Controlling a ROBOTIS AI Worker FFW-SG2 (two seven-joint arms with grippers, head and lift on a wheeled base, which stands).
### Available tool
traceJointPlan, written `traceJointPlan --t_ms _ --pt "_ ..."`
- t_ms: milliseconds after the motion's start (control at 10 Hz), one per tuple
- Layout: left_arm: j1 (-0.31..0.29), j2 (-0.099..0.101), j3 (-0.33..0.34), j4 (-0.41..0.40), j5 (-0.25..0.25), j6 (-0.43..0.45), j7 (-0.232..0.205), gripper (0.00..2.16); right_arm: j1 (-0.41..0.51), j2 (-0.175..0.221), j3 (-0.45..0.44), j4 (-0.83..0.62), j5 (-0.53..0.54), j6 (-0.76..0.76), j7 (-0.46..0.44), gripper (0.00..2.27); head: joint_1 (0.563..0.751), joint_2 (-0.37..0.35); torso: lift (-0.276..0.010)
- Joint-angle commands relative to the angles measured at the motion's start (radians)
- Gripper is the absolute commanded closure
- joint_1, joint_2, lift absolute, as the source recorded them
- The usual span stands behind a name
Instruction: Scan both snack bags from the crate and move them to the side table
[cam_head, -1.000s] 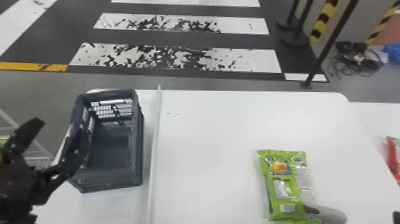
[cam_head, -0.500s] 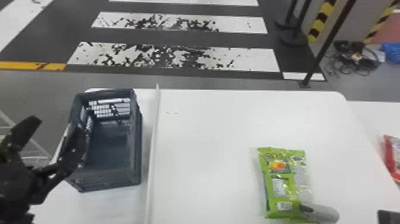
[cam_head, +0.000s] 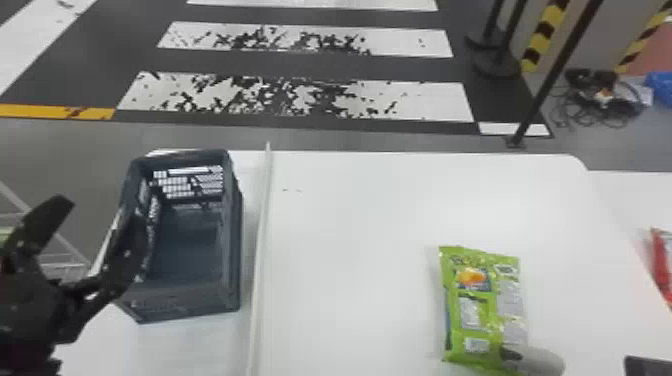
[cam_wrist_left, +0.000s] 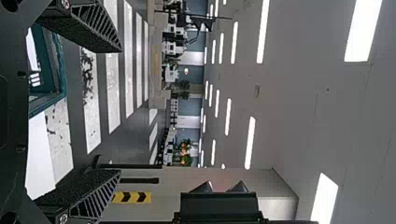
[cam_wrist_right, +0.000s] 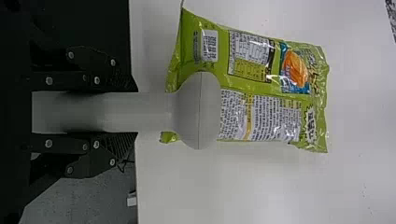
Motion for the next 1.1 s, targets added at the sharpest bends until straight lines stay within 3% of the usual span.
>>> traceJointPlan --t_ms 0,400,800,1000 --pt "0.000 0.000 0.002 0.001 0.000 0.000 0.000 0.07 -0.001 0.000 -0.018 -0.018 -0.007 -0.006 0.000 2.24 0.695 -0.002 -0.029" --pt "0.008 0.000 0.002 -0.008 0.002 0.000 -0.002 0.07 -0.087 -0.023 -0.113 -0.015 -0.020 -0.030 -0.001 2.24 0.695 -0.064 -0.029" --pt "0.037 -0.005 0.011 -0.045 0.002 -0.003 -0.002 0.07 -0.343 -0.109 -0.131 0.270 0.038 -0.122 0.009 2.24 0.695 -0.192 -0.029" --pt "0.052 -0.015 0.028 -0.057 0.002 -0.003 -0.008 0.07 -0.428 -0.146 -0.113 0.421 0.059 -0.180 0.014 2.24 0.695 -0.232 -0.029"
